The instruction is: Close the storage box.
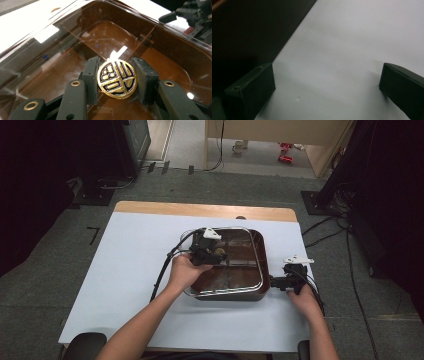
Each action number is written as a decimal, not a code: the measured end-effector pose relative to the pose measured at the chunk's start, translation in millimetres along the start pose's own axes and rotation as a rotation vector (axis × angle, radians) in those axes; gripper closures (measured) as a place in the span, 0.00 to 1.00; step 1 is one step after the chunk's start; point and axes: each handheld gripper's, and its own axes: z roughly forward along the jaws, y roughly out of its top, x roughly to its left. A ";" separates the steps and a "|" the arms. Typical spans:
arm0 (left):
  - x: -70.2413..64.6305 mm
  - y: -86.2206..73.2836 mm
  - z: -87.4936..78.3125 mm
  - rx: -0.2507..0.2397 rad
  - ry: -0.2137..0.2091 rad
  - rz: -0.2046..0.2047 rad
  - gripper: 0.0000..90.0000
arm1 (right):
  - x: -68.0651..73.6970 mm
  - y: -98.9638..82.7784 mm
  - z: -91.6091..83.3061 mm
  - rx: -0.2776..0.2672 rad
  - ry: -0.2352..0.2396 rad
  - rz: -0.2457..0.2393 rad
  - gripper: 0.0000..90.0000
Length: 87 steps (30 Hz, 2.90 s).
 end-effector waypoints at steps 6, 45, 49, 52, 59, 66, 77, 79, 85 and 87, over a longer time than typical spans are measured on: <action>-6.7 5.6 16.3 0.017 -0.005 0.035 0.66 | 0.0 0.0 0.0 0.000 0.000 0.001 0.00; 4.3 4.3 11.2 0.018 -0.088 0.078 0.44 | 0.1 0.0 -0.1 0.001 0.000 0.001 0.00; 6.5 -0.3 0.6 -0.003 -0.087 0.060 0.44 | 0.1 0.0 0.0 0.000 0.000 0.000 0.00; 6.9 -6.3 -7.0 -0.004 -0.077 0.070 0.39 | 0.2 0.0 -0.1 0.001 0.000 0.002 0.00; 10.5 -21.3 -23.7 -0.053 -0.119 0.022 0.34 | 0.1 0.0 -0.1 0.000 0.000 0.001 0.00; 15.2 -39.0 -42.9 -0.083 -0.093 0.004 0.31 | 0.1 0.1 0.0 0.000 0.000 0.002 0.00; 25.1 -61.2 -73.4 -0.110 -0.036 0.007 0.30 | 0.0 0.1 0.0 0.000 0.000 0.001 0.00; 25.8 -65.4 -76.4 -0.099 -0.029 0.012 0.29 | 0.0 0.1 0.0 0.000 0.000 0.001 0.00; 28.7 -80.6 -87.3 -0.093 0.008 0.026 0.29 | 0.0 0.2 0.1 0.000 0.000 0.001 0.00; 31.2 -84.6 -92.1 -0.096 0.015 0.020 0.28 | -0.1 0.2 0.1 0.000 0.000 0.001 0.00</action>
